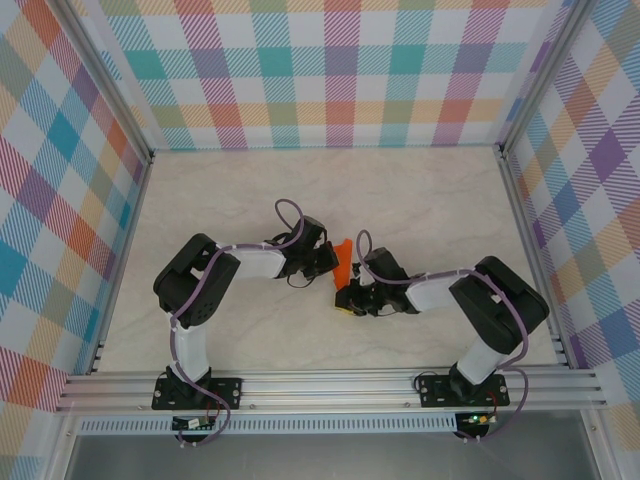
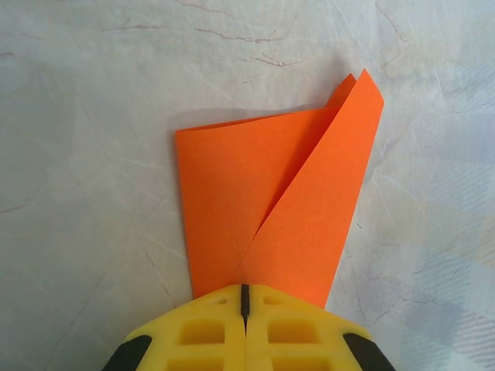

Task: Fold a paper plane with a square sheet of paper (fold left side to right side)
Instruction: Fold the wing for the fifth time at the center of the table, then move the paper plane to the center of the table.

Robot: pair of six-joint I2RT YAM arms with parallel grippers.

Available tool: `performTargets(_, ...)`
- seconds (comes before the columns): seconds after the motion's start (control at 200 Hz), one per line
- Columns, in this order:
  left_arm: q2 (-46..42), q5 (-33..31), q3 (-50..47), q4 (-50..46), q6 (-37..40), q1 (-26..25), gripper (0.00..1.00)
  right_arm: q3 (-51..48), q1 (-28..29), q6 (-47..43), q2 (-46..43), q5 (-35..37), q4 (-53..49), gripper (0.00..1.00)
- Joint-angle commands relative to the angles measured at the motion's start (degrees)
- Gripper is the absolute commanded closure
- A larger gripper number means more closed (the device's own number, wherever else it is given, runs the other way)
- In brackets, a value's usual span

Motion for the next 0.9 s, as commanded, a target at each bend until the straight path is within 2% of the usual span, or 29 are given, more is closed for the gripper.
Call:
performTargets(0.0,4.12,-6.32,-1.42,-9.01,1.42,0.76,1.00,-6.42,1.80,3.11,0.59,-2.86,-8.15,0.83)
performTargets(0.125,3.40,-5.06,-1.47,-7.54,1.31,0.76,1.00,-9.26,1.80,2.82,-4.84,-3.04,-8.48,0.83)
performTargets(0.215,2.28,-2.25,-0.85,-5.40,1.42,1.09,1.00,-6.97,1.80,-2.10,-13.66,-0.53,-18.36,0.82)
performTargets(0.27,1.28,0.10,0.18,-4.37,1.51,1.35,1.00,-4.26,1.65,-5.75,-19.25,2.94,-26.45,0.76)
performTargets(0.375,-1.89,4.61,2.01,-2.15,1.61,2.21,0.89,0.86,0.01,-11.52,-27.87,9.41,-38.06,0.67)
performTargets(0.465,-5.87,6.29,3.39,-2.47,2.48,3.38,0.80,5.73,-0.47,-15.90,-30.72,16.17,-46.03,0.63)
performTargets(0.64,-16.56,3.62,1.62,-7.59,5.05,6.21,0.65,13.31,0.15,-20.01,-27.70,23.41,-50.29,0.54)
performTargets(0.75,-25.14,-4.31,-3.63,-12.76,6.37,7.07,0.58,18.89,2.46,-21.83,-21.83,29.26,-51.14,0.42)
performTargets(0.895,-37.16,-14.46,-11.67,-18.79,6.62,7.13,0.50,28.49,6.50,-22.98,-8.93,37.58,-54.00,0.28)
